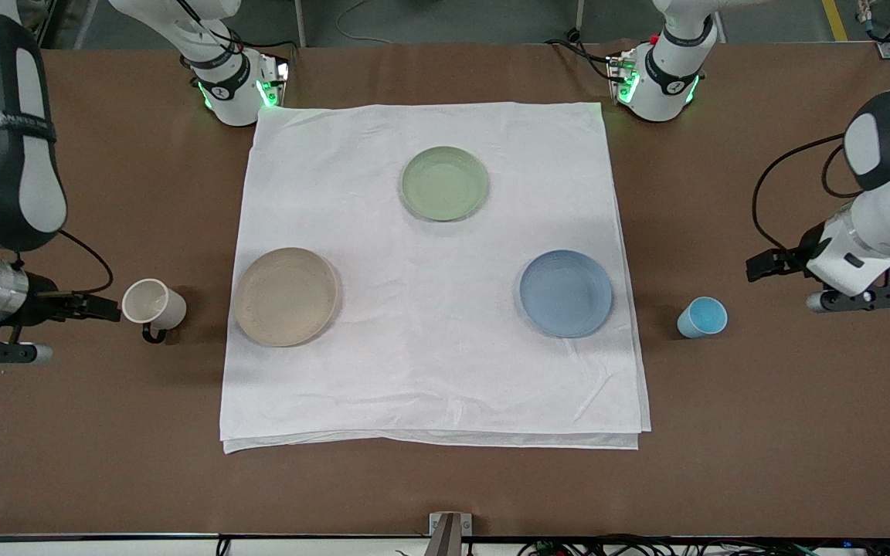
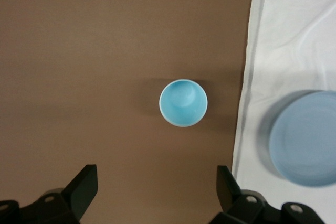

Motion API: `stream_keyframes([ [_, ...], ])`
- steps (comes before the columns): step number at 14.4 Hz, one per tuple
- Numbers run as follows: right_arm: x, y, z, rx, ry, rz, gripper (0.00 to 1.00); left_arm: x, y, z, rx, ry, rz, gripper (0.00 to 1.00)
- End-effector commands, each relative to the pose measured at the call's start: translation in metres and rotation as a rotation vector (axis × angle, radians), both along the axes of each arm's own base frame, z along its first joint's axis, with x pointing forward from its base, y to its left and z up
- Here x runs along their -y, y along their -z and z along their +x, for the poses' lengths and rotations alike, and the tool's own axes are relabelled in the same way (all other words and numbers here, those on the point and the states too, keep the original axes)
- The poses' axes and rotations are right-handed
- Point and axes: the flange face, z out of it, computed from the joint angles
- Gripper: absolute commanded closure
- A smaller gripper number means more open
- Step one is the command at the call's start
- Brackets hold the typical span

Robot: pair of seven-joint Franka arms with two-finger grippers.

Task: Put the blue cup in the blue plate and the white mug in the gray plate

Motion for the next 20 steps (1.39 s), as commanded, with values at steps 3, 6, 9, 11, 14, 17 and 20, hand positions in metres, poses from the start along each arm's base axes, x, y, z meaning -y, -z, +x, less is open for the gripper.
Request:
stream_keyframes([
  [3,0.016,0.12,-0.025,0.082,0.024,-0.016,0.01,-0.012,0.101,-0.009,0.075,-0.02,0.0,0.12],
  [6,0.015,0.153,-0.044,0.099,0.023,-0.02,0.13,-0.012,0.144,-0.004,0.082,-0.023,-0.011,0.25],
  [9,0.012,0.16,-0.051,0.063,0.019,-0.014,0.78,-0.013,0.164,-0.002,0.059,-0.027,-0.016,0.4],
  [11,0.013,0.159,-0.051,0.053,0.021,-0.012,1.0,-0.012,0.172,0.0,0.056,-0.024,-0.019,0.65],
  [14,0.008,0.136,-0.04,0.026,0.03,-0.001,1.0,-0.01,0.155,0.002,0.077,-0.01,-0.017,1.0],
  [17,-0.041,0.081,-0.033,-0.072,0.168,0.075,1.0,0.011,0.113,0.003,0.119,0.015,-0.019,1.0],
  [20,-0.125,0.067,-0.051,-0.066,0.284,0.07,1.0,0.055,0.065,-0.011,0.074,0.033,-0.024,1.0],
])
